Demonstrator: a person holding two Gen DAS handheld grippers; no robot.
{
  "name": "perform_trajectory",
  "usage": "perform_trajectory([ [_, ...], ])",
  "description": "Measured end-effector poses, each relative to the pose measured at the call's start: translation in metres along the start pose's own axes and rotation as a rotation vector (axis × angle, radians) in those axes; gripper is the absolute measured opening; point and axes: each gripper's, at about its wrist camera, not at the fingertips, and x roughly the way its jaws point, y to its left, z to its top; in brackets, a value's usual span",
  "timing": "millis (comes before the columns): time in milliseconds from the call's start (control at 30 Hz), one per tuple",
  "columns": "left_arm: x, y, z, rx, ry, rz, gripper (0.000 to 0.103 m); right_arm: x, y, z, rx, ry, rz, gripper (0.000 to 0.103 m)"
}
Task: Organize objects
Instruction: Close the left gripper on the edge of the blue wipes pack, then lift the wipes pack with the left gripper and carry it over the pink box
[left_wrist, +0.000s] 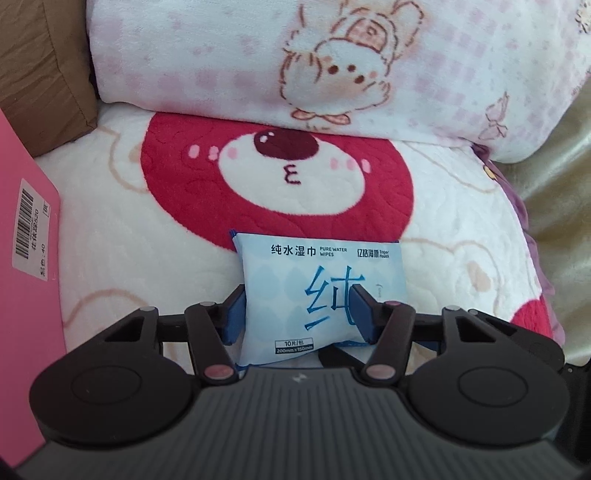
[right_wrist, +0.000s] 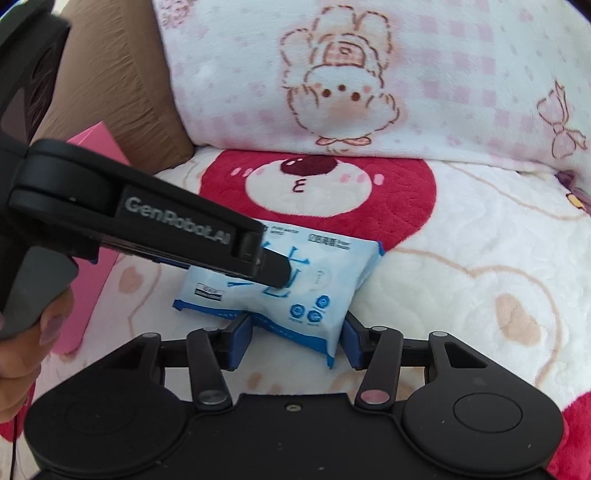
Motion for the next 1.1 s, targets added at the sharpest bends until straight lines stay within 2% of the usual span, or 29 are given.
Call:
perform_trajectory([
  [467, -0.038, -0.005, -0.036, 0.019, 0.014, -0.047, 0.056, -0.043, 0.021, -0.025, -0.035, -0.001, -0.010, 0.060],
  [833, -0.098, -0.007, -0.063, 0.051, 0.015, -0.101, 0.056, -0.099, 0.053, -0.034, -0.051, -0.031, 0.016, 0.075],
  [1100, -0.146, -0.005, -0.079, 0.070, 0.003, -0.113, 0.056, -0.141, 0.088, -0.035, -0.054, -0.036, -0.001, 0.079],
])
